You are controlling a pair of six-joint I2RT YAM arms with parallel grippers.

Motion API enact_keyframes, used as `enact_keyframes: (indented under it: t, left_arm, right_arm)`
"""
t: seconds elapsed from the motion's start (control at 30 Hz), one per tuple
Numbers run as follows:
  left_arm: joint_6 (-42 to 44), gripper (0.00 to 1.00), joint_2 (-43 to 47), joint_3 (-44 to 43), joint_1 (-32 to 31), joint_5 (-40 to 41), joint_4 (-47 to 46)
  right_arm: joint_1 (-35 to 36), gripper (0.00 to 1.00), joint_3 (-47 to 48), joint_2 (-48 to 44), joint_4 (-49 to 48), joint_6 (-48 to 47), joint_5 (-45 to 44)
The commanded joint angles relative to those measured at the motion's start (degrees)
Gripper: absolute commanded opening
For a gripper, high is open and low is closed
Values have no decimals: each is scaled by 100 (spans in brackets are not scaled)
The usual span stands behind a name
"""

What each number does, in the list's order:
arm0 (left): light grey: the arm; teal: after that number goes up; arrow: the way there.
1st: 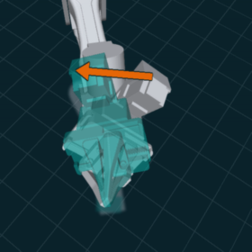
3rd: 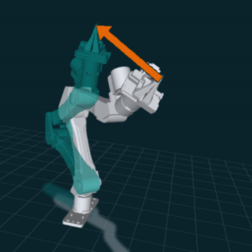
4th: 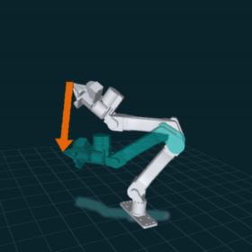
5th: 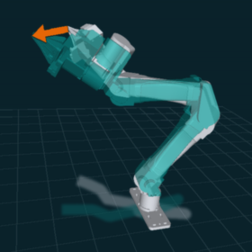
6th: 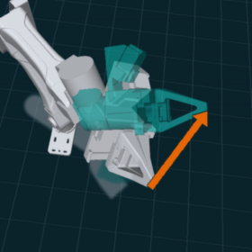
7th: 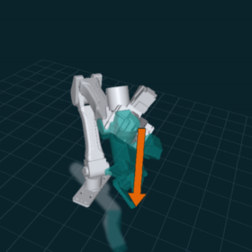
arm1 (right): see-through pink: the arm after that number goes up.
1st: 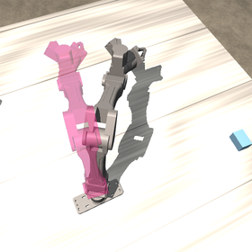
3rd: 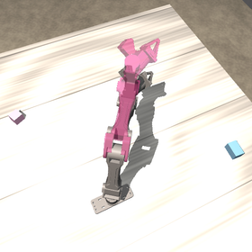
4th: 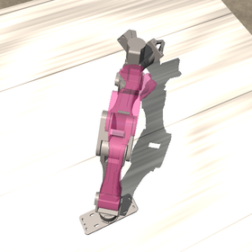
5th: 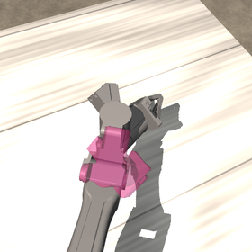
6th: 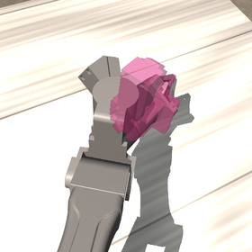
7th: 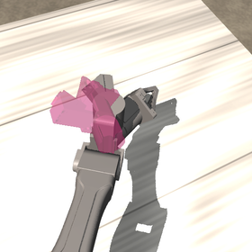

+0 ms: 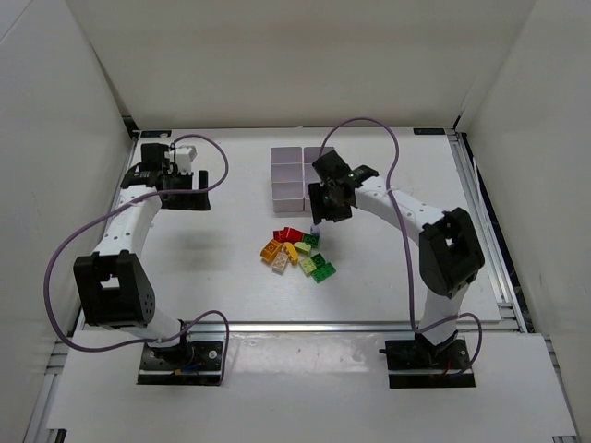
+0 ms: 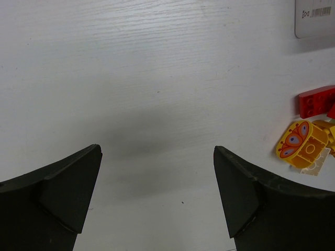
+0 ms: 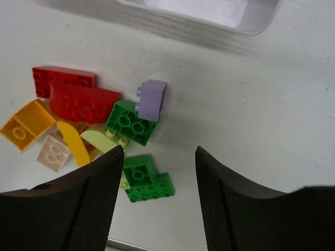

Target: Sort the legos into containers by color

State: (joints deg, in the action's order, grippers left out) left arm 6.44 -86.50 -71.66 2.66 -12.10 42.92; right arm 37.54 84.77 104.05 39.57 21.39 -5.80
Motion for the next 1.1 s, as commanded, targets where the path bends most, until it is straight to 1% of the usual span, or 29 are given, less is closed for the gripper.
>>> enact_keyframes:
  t: [0.0,0.17,0.4,0.67,1.07]
  left_arm:
    - [-2,99,274,12,-28,76,-64]
    - [103,99,300,73,-19,129,-64]
    - [174,99,239,82,-28,41,-64]
    - [393,99,230,64,-28,94,-81]
    - [428,99,186,91,-28,111,-73]
  right_arm:
    - [26,61,180,124,-335,270,-378]
    - [26,62,13,186,-704,226,-457]
    - [69,62,-75,379,-977,243,-536]
    - [122,62,-128,564,-1092,270,-492]
    - [122,61,-347,687,-1241,252,-448]
